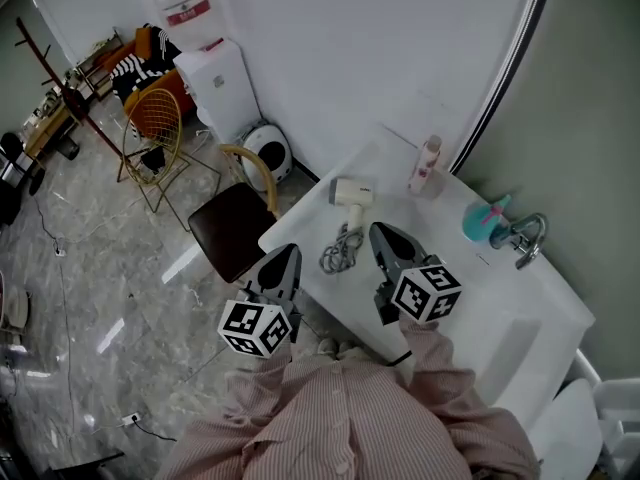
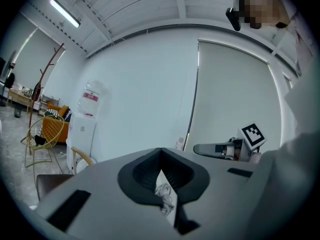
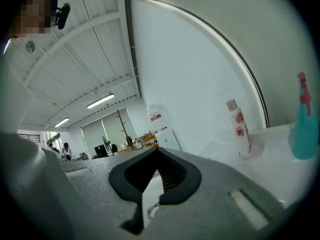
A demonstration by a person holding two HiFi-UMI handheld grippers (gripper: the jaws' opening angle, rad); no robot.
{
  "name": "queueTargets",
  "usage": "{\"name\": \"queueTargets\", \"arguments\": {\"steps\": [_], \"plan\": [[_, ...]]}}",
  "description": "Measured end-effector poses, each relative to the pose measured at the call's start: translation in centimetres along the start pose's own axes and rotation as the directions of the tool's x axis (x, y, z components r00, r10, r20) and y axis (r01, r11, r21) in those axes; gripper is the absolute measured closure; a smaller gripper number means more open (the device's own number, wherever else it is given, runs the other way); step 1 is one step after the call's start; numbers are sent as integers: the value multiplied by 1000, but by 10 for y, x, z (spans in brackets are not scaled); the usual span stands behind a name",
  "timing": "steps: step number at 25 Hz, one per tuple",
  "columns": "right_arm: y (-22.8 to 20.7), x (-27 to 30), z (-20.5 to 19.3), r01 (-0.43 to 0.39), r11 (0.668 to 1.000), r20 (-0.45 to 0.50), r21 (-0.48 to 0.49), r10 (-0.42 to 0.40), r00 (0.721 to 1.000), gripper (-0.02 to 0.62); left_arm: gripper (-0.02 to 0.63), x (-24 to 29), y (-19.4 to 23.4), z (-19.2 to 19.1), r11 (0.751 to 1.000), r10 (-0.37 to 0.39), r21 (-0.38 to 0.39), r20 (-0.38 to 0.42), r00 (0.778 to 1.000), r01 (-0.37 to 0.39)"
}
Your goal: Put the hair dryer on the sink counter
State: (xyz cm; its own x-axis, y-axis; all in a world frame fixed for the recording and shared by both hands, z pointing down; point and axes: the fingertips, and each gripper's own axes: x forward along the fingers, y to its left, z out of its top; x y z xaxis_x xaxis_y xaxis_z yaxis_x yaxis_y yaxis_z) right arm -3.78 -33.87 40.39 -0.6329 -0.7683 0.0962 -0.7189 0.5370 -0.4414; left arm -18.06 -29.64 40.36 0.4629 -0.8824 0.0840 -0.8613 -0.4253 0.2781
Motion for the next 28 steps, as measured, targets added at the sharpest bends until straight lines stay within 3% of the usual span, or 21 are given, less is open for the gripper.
{"name": "queueTargets", "arguments": {"steps": [7,11,28], "plan": [[0,-14,16,24,999,67,-41,-21,998,589,609,-5,0,14,999,16,34,35,999,-17],[-1,-19,16,48,994,67,-101,-41,997,589,607,-12,5,20,998,40,38,56,998,-42],[-6,-21,14,94,983,61,-157,-85,994,591,609,-22,17,15,994,92,62,37,995,-94]]}}
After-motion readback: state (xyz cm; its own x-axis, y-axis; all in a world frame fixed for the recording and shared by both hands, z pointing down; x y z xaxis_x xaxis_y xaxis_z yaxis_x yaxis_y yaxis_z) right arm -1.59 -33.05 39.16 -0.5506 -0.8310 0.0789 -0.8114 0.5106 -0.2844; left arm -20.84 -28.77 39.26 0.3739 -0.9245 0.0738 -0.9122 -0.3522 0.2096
